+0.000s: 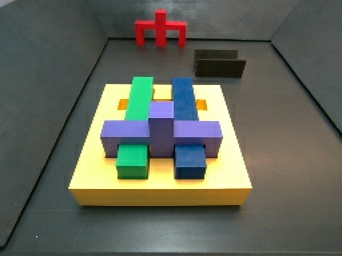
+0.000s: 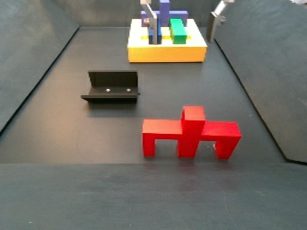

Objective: Pick up the red object. Move up. Move to above the board. Insert the red object.
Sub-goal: Pick up the red object.

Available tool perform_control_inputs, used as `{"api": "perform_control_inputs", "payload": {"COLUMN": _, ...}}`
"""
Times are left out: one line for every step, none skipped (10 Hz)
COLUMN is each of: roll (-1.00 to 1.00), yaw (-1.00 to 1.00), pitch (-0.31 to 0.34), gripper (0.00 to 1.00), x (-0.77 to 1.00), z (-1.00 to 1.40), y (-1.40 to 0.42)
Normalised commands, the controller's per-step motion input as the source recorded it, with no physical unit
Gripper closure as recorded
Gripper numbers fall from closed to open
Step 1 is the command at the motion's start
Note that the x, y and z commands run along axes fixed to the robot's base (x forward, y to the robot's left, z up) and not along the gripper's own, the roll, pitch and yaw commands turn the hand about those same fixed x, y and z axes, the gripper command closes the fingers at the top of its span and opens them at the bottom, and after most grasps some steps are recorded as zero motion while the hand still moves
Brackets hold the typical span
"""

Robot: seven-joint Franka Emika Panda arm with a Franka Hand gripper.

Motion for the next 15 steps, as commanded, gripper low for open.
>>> {"api": "perform_control_inputs", "payload": {"roll": 0.0, "yaw": -0.2, "pitch": 0.024, "gripper": 0.0, "x": 0.0, "z": -0.14, "y": 0.76}}
{"api": "perform_control_inputs", "payload": {"roll": 0.0, "yaw": -0.24, "pitch": 0.021, "gripper": 0.0, "x": 0.0, "z": -0.17, "y": 0.75}}
{"api": "perform_control_inputs", "payload": {"roll": 0.0, "yaw": -0.27, "pitch": 0.017, "gripper": 0.0, "x": 0.0, "z": -0.21, "y": 0.74}}
{"api": "perform_control_inputs", "payload": {"roll": 0.01, "yaw": -0.27, "pitch": 0.006, "gripper": 0.0, "x": 0.0, "z": -0.27, "y": 0.64}}
{"api": "perform_control_inputs", "payload": {"roll": 0.03, "yaw": -0.21, "pitch": 0.0, "gripper": 0.0, "x": 0.0, "z": -0.3, "y": 0.51}}
{"api": "perform_control_inputs", "payload": {"roll": 0.04, "yaw": -0.06, "pitch": 0.0, "gripper": 0.0, "x": 0.0, "z": -0.34, "y": 0.35}}
{"api": "perform_control_inputs", "payload": {"roll": 0.02, "yaw": 0.0, "pitch": -0.004, "gripper": 0.0, "x": 0.0, "z": -0.31, "y": 0.1}}
{"api": "perform_control_inputs", "payload": {"roll": 0.06, "yaw": 0.0, "pitch": -0.004, "gripper": 0.0, "x": 0.0, "z": -0.35, "y": 0.02}}
{"api": "perform_control_inputs", "payload": {"roll": 0.09, "yaw": 0.0, "pitch": -0.001, "gripper": 0.0, "x": -0.05, "z": -0.41, "y": 0.09}}
{"api": "perform_control_inputs", "payload": {"roll": 0.14, "yaw": 0.0, "pitch": 0.0, "gripper": 0.0, "x": -0.06, "z": -0.41, "y": 0.2}}
{"api": "perform_control_inputs", "payload": {"roll": 0.1, "yaw": 0.0, "pitch": 0.0, "gripper": 0.0, "x": -0.03, "z": -0.37, "y": 0.18}}
{"api": "perform_control_inputs", "payload": {"roll": 0.07, "yaw": 0.0, "pitch": 0.0, "gripper": 0.0, "x": 0.0, "z": -0.32, "y": 0.15}}
{"api": "perform_control_inputs", "payload": {"roll": 0.01, "yaw": 0.0, "pitch": 0.0, "gripper": 0.0, "x": 0.0, "z": -0.23, "y": 0.0}}
{"api": "perform_control_inputs", "payload": {"roll": 0.02, "yaw": 0.0, "pitch": 0.0, "gripper": 0.0, "x": 0.0, "z": -0.25, "y": 0.01}}
{"api": "perform_control_inputs", "payload": {"roll": 0.04, "yaw": 0.0, "pitch": 0.0, "gripper": 0.0, "x": 0.0, "z": -0.25, "y": 0.11}}
